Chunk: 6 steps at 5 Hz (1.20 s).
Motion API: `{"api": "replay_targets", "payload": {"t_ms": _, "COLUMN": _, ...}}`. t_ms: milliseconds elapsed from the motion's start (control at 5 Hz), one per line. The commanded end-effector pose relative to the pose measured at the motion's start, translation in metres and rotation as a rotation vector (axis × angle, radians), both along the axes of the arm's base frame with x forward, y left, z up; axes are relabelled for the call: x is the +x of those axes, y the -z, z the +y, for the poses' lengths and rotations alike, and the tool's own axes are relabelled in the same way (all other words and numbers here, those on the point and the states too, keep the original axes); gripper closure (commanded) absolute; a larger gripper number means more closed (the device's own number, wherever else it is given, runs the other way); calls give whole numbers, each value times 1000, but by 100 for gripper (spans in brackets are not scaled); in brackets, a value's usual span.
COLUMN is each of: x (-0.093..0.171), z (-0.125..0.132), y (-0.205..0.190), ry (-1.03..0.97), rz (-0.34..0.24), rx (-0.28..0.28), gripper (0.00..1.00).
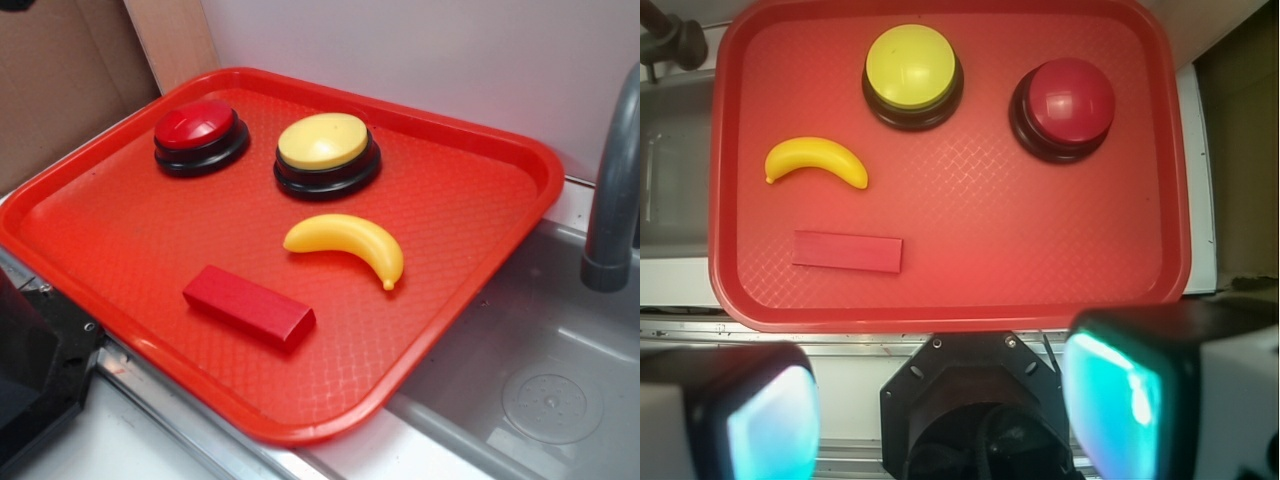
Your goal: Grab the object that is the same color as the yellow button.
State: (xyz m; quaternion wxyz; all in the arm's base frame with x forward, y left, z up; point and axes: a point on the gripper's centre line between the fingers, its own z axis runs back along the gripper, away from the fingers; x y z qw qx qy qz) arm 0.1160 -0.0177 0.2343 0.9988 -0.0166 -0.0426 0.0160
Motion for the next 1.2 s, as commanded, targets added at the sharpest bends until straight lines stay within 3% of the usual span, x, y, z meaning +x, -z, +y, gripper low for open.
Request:
{"api": "replay_targets", "payload": {"t_ms": 0, "x": 0, "z": 0, "y": 0, "ry": 0, "rz": 0, "rx": 0, "gripper": 0}}
{"api": "replay_targets", "payload": {"t_ms": 200, "x": 34, "z": -11, "y": 12, "ry": 250, "rz": -28, "rx": -7, "gripper": 0}}
{"api": "replay_targets", "payload": {"t_ms": 400, "x": 60, "z": -30, "y": 28, "ry": 481, "rz": -48, "rx": 36, "gripper": 0}}
{"api": "replay_targets", "payload": {"t_ms": 800, "x": 113, "z": -69, "y": 73, "ry": 900, "rz": -208, "rx": 61, "gripper": 0}}
{"api": "replay_targets", "payload": {"t_ms": 1000, "x": 128, "z": -85, "y": 103, "ry": 1057, "rz": -208, "rx": 78, "gripper": 0}}
